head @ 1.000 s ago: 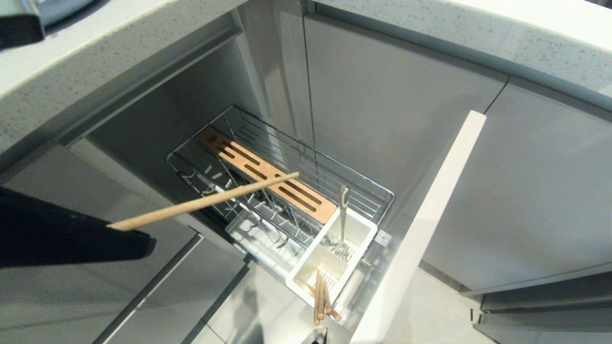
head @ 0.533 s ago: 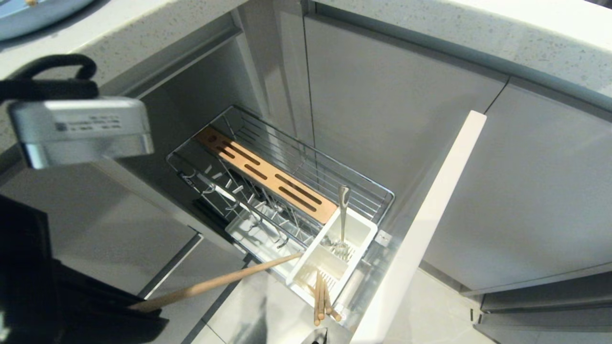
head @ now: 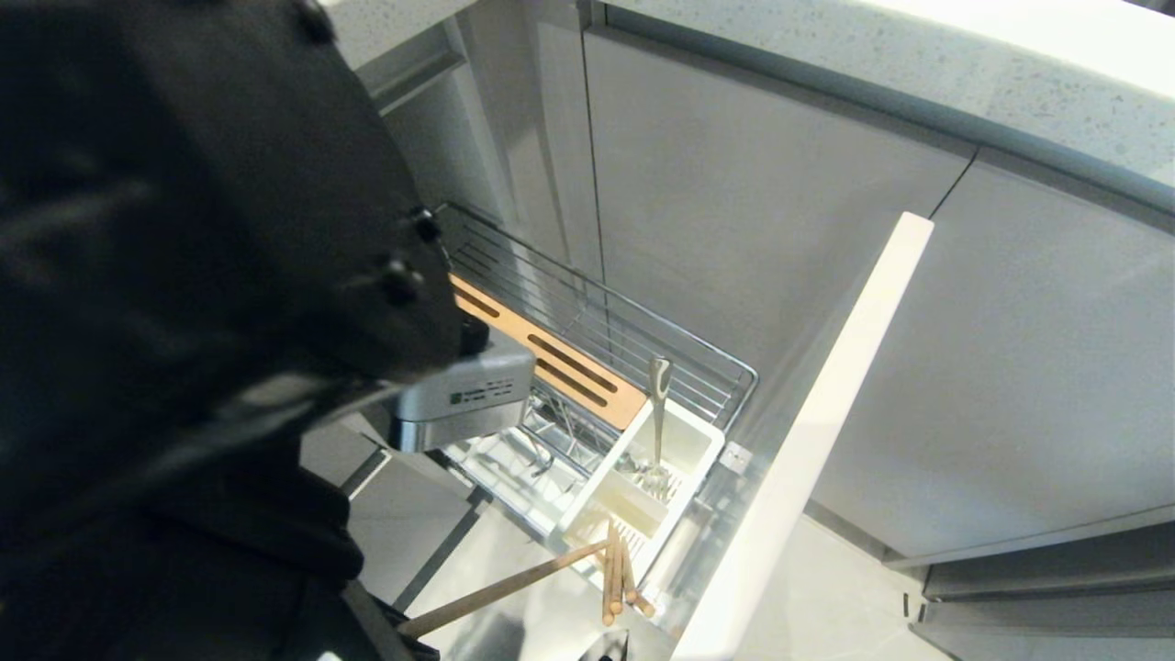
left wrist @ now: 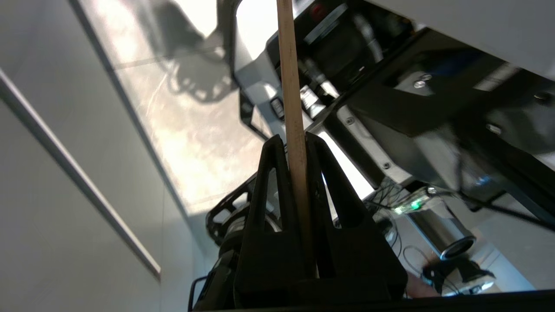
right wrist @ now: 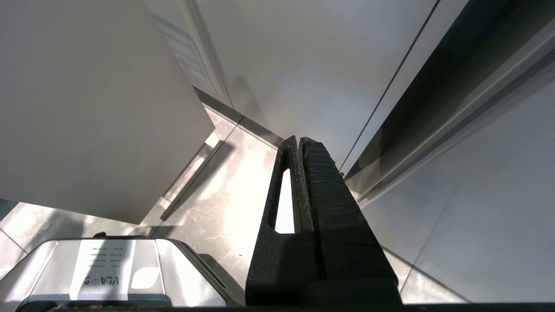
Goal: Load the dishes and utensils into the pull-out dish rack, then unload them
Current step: Pick up the chopsticks and place it in the cupboard
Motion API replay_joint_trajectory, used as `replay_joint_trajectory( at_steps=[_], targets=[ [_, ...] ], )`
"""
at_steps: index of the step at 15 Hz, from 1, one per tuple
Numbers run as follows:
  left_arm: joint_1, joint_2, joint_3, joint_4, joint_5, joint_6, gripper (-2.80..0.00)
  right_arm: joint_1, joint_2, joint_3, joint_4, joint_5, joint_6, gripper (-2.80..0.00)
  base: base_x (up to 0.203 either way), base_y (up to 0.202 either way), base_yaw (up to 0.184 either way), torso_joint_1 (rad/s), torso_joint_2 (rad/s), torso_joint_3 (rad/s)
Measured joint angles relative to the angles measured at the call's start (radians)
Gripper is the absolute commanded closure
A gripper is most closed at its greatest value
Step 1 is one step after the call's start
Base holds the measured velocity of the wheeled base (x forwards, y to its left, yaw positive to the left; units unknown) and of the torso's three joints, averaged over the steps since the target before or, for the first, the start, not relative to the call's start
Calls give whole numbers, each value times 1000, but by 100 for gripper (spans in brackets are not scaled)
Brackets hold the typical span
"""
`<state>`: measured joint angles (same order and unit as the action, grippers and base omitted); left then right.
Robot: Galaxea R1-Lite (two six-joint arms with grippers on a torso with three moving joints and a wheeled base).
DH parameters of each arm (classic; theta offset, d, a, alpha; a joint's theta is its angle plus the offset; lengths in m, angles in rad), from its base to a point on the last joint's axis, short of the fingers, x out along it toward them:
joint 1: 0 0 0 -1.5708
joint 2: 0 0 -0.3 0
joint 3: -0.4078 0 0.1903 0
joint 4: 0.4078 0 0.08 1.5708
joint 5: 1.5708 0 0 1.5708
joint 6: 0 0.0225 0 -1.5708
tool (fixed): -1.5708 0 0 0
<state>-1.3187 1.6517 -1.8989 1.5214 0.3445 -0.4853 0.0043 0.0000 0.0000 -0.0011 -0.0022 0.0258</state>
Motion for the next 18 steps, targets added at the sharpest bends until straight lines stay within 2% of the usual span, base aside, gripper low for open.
replay_joint_trajectory(
  at_steps=[5,8,12,15,18],
  targets=[
    [60,42,56,0,-1,4,0,0,0,0,1,0,0,0,0,0,0,0,0,0],
    [105,58,67,-13,-4,50,0,0,0,0,0,0,0,0,0,0,0,0,0,0],
    [151,82,73,-97,-10,90,0,0,0,0,0,0,0,0,0,0,0,0,0,0],
    [175,99,61,-138,-37,146,0,0,0,0,0,0,0,0,0,0,0,0,0,0],
    [195,125,52,-160,-75,162,0,0,0,0,0,0,0,0,0,0,0,0,0,0]
  ],
)
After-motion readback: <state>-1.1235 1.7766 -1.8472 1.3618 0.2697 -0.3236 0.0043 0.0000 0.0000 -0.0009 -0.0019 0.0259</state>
